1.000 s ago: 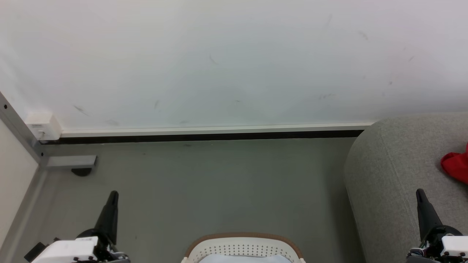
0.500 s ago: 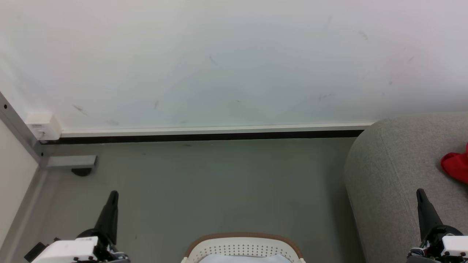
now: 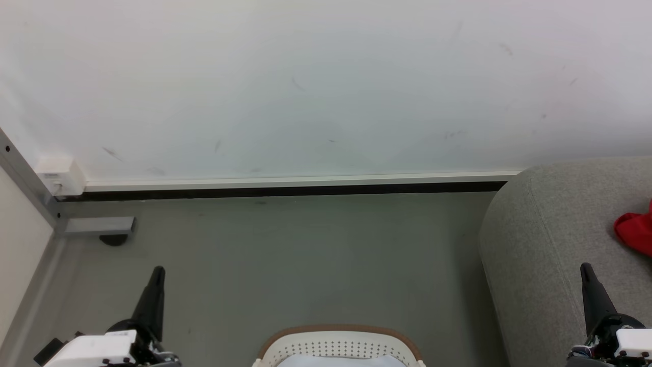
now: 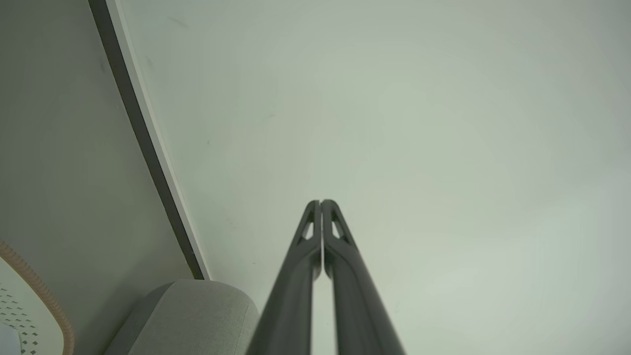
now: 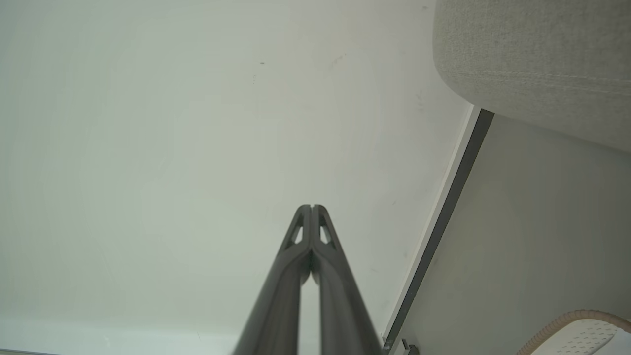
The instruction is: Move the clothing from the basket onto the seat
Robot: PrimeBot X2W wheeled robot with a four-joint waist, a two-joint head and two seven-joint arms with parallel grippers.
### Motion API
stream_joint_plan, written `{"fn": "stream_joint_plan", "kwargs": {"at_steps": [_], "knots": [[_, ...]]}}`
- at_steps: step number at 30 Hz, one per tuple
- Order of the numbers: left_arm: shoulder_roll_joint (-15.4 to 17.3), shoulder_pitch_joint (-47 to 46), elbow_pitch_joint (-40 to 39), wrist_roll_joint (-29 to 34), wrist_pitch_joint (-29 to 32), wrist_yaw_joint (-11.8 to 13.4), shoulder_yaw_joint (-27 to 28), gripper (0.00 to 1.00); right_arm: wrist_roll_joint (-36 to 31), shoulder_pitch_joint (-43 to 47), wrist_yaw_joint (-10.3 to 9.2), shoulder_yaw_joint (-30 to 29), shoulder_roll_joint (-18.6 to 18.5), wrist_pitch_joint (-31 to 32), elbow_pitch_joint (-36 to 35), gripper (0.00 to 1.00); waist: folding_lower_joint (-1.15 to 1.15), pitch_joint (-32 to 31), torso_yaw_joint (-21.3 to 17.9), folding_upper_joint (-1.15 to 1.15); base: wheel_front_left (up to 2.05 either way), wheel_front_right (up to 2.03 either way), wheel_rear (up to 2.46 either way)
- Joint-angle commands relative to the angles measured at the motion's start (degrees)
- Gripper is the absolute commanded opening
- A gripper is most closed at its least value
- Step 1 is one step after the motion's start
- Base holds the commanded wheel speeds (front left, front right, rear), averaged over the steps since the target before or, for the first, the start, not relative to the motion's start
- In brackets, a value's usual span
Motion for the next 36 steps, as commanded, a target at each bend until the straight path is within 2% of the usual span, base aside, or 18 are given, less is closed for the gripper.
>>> {"fn": "stream_joint_plan", "kwargs": {"at_steps": [1, 36], "knots": [[0.1, -0.5, -0.2, -0.7, 0.2, -0.2, 0.1, 0.0, 0.2, 0.2, -0.12, 0.1, -0.4, -0.4, -0.3, 0.0, 0.0, 0.0, 0.0, 0.0, 0.0, 0.0, 0.0], [0.1, -0.5, -0.2, -0.7, 0.2, -0.2, 0.1, 0.0, 1.9, 0.2, -0.12, 1.9, -1.7, -1.8, -0.6, 0.0, 0.0, 0.0, 0.0, 0.0, 0.0, 0.0, 0.0]]}}
